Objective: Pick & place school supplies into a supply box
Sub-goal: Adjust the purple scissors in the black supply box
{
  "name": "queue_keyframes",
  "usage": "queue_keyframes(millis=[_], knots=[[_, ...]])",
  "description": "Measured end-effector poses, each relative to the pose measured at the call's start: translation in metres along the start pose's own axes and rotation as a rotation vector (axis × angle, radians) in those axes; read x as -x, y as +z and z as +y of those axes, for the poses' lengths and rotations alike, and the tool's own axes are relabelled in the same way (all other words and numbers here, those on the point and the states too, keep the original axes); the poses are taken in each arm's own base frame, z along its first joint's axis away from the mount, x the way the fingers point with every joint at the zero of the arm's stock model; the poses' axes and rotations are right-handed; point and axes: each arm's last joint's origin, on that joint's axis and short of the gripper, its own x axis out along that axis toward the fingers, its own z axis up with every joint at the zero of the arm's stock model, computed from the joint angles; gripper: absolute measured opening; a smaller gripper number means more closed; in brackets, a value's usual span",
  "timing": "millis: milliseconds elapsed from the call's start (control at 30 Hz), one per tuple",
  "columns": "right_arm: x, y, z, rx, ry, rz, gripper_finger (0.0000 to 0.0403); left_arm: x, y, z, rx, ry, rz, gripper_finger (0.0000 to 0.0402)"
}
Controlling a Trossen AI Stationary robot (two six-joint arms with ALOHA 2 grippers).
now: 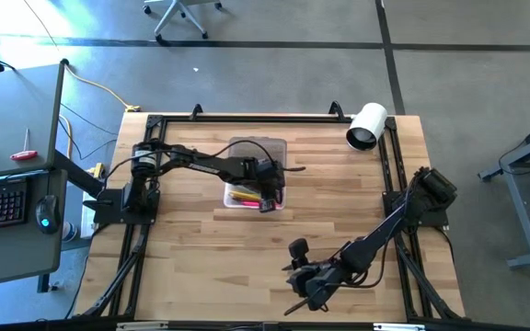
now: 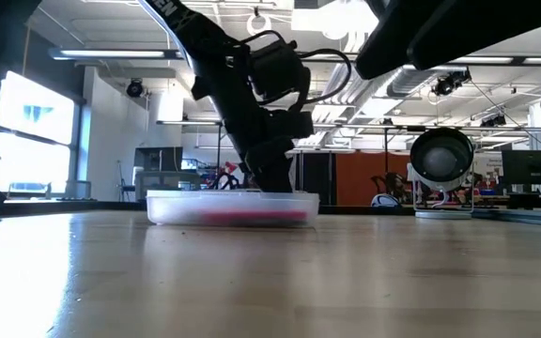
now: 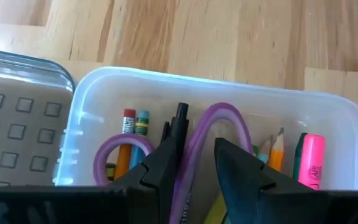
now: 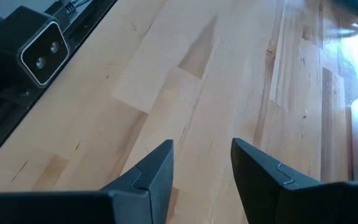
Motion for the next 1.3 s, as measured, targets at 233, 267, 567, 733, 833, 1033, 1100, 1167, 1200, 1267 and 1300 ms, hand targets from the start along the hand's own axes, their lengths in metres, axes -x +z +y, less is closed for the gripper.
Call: queue_keyframes(millis=[233,267,567,733,833,1033,1100,1167,1200,1267,1300], knots=[[0.000,0.000,0.000,0.000,-0.001,0.002,0.0139,0.004,0.010,0.000,0.002,0.001,-0.083,0.0147],[0.000,0.000,0.000,0.000,0.000,0.002,0.0139,0.006,0.013,0.001,0.003,0.002,-0.093,0.0147],[0.000,-0.001,0.000,0.003,0.005,0.010,0.0139,0.020,0.028,0.003,0.000,0.034,-0.024,0.0147],[0.000,-0.001,0.000,0.003,0.006,0.011,0.0139,0.030,0.016,0.001,-0.015,0.086,0.212,0.0147],[0.000,-0.001,-0.001,0.001,-0.003,0.010,0.0139,0.036,0.005,-0.004,-0.008,0.107,0.348,0.0147],[0.000,-0.001,-0.001,-0.018,-0.009,0.008,0.0139,0.048,-0.007,-0.013,-0.059,0.216,0.527,0.0147],[0.000,-0.001,-0.001,-0.026,-0.009,0.008,0.0139,0.050,-0.008,-0.014,-0.077,0.245,0.548,0.0147],[0.000,-0.001,-0.001,-0.026,-0.009,0.008,0.0139,0.050,-0.008,-0.013,-0.083,0.271,0.548,0.0147],[0.000,-0.001,-0.001,-0.027,-0.007,0.008,0.0139,0.050,-0.008,-0.013,-0.083,0.278,0.540,0.0147],[0.000,-0.001,-0.001,-0.027,-0.006,0.008,0.0139,0.050,-0.007,-0.012,-0.084,0.290,0.531,0.0147],[0.000,-0.001,-0.001,-0.027,-0.006,0.008,0.0139,0.049,-0.007,-0.011,-0.091,0.292,0.529,0.0147]])
